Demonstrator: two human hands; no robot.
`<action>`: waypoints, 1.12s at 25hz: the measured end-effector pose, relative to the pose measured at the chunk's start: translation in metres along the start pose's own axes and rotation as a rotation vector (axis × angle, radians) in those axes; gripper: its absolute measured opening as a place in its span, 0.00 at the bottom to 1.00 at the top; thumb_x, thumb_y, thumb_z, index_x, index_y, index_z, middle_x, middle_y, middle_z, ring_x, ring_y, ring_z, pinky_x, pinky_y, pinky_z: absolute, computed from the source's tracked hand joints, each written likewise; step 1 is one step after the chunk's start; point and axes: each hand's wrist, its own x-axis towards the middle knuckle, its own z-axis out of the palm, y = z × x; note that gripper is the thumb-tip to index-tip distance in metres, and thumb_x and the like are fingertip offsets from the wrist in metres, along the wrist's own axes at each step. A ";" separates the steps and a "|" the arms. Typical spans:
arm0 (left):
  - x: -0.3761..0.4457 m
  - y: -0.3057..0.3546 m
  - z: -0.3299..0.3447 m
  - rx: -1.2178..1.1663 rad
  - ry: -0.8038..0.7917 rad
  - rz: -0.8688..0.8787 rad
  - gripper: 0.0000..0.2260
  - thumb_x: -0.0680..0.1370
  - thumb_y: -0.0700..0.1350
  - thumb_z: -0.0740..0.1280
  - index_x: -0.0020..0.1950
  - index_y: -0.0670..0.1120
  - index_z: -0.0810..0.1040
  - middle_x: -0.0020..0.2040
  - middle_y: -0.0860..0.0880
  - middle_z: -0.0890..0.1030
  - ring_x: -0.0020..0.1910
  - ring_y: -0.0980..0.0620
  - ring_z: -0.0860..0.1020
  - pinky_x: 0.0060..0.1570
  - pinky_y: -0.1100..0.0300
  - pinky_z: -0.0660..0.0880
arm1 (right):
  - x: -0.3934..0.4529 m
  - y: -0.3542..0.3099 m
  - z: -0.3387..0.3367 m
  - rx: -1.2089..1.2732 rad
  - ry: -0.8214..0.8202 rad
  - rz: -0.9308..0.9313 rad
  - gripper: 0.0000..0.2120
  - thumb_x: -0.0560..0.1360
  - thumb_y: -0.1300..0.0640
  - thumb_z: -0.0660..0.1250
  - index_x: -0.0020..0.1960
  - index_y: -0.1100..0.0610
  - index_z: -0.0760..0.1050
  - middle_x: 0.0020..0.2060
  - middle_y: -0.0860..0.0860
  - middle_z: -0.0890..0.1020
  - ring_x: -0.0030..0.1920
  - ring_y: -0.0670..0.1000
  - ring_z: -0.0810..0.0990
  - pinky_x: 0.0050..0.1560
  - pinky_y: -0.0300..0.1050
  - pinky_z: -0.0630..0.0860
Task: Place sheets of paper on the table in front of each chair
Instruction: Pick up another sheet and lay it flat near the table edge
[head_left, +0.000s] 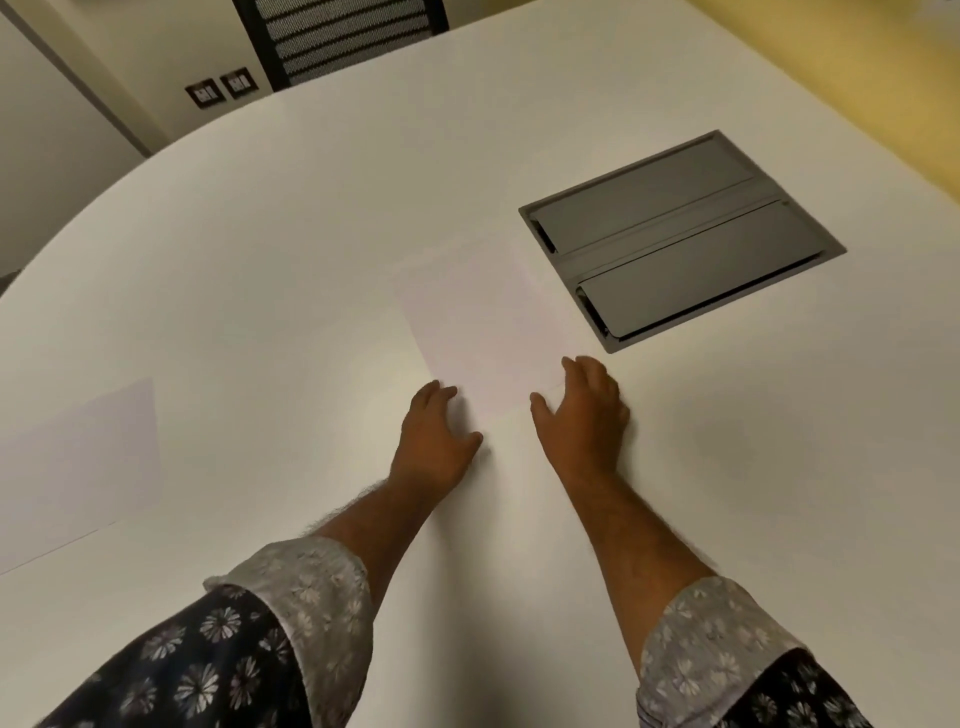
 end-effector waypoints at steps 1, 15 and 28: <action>0.006 -0.003 0.003 0.062 -0.025 0.019 0.34 0.76 0.50 0.74 0.80 0.48 0.65 0.82 0.48 0.61 0.81 0.48 0.60 0.78 0.53 0.60 | 0.006 0.000 0.005 -0.045 0.006 0.007 0.33 0.78 0.40 0.70 0.78 0.54 0.69 0.77 0.53 0.71 0.75 0.57 0.70 0.70 0.59 0.70; 0.017 -0.014 0.017 0.199 0.014 0.086 0.34 0.77 0.55 0.74 0.81 0.54 0.65 0.84 0.53 0.57 0.83 0.50 0.54 0.79 0.51 0.59 | 0.010 -0.003 0.040 -0.179 0.143 0.044 0.35 0.84 0.40 0.61 0.84 0.57 0.58 0.81 0.56 0.67 0.80 0.57 0.65 0.73 0.59 0.65; 0.020 -0.019 0.017 0.203 -0.026 0.099 0.35 0.78 0.53 0.74 0.82 0.54 0.64 0.85 0.53 0.54 0.84 0.50 0.50 0.80 0.52 0.54 | 0.008 -0.004 0.042 -0.171 0.190 -0.090 0.31 0.84 0.50 0.64 0.84 0.55 0.60 0.80 0.56 0.69 0.80 0.58 0.67 0.79 0.68 0.61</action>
